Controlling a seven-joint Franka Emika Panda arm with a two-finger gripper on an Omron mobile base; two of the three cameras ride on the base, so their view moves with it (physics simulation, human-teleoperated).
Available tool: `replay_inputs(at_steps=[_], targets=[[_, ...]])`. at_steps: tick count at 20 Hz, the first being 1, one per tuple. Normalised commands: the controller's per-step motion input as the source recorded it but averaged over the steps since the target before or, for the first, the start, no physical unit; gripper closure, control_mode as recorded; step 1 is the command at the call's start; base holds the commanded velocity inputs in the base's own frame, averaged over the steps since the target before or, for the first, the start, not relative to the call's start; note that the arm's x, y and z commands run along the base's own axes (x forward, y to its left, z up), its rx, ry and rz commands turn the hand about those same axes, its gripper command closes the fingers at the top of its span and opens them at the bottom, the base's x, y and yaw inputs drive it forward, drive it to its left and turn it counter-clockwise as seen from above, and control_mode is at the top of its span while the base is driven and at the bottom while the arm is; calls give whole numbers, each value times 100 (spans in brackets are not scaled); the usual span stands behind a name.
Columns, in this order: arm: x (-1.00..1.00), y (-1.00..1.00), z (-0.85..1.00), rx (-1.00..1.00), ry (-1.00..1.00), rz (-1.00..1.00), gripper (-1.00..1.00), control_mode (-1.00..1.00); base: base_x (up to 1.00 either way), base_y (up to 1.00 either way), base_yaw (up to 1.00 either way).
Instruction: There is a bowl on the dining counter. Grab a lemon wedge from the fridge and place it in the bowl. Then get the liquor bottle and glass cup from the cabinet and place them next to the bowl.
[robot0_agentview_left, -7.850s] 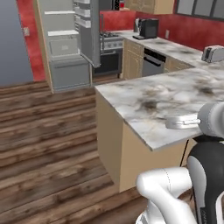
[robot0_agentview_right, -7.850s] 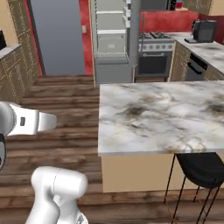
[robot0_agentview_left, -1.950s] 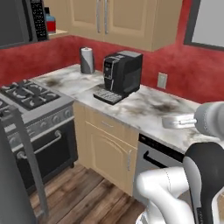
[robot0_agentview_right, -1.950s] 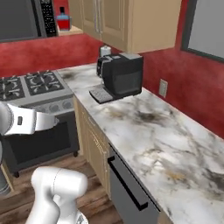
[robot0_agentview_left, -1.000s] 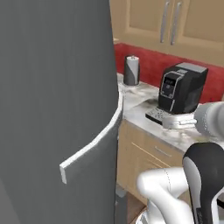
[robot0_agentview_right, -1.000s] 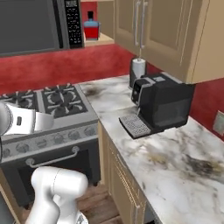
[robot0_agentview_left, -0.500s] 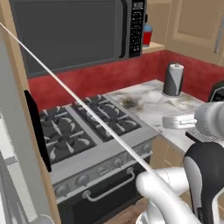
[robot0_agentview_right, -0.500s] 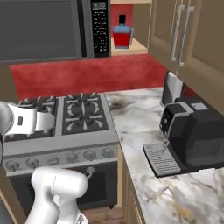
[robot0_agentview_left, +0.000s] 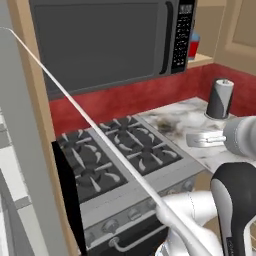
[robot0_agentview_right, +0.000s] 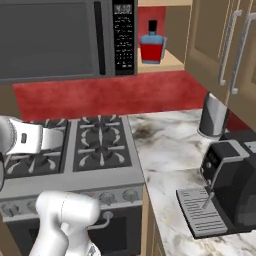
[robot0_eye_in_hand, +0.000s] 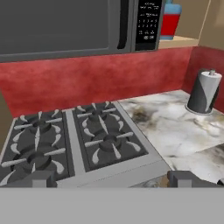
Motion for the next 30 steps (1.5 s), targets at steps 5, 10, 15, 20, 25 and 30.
replay_inputs(at_steps=[5, 10, 15, 20, 25, 30], targets=[[0, 0, 0, 0, 0, 0, -100, 100, 58, -5, 4], [0, 0, 0, 0, 0, 0, -100, 100, 61, -25, 23], [0, 0, 0, 0, 0, 0, -100, 100, 52, -35, 32], [0, 0, 0, 0, 0, 0, -100, 100, 40, -43, 34], [0, 0, 0, 0, 0, 0, -100, 100, 31, -48, 33], [0, 0, 0, 0, 0, 0, -100, 100, 27, -52, 27]])
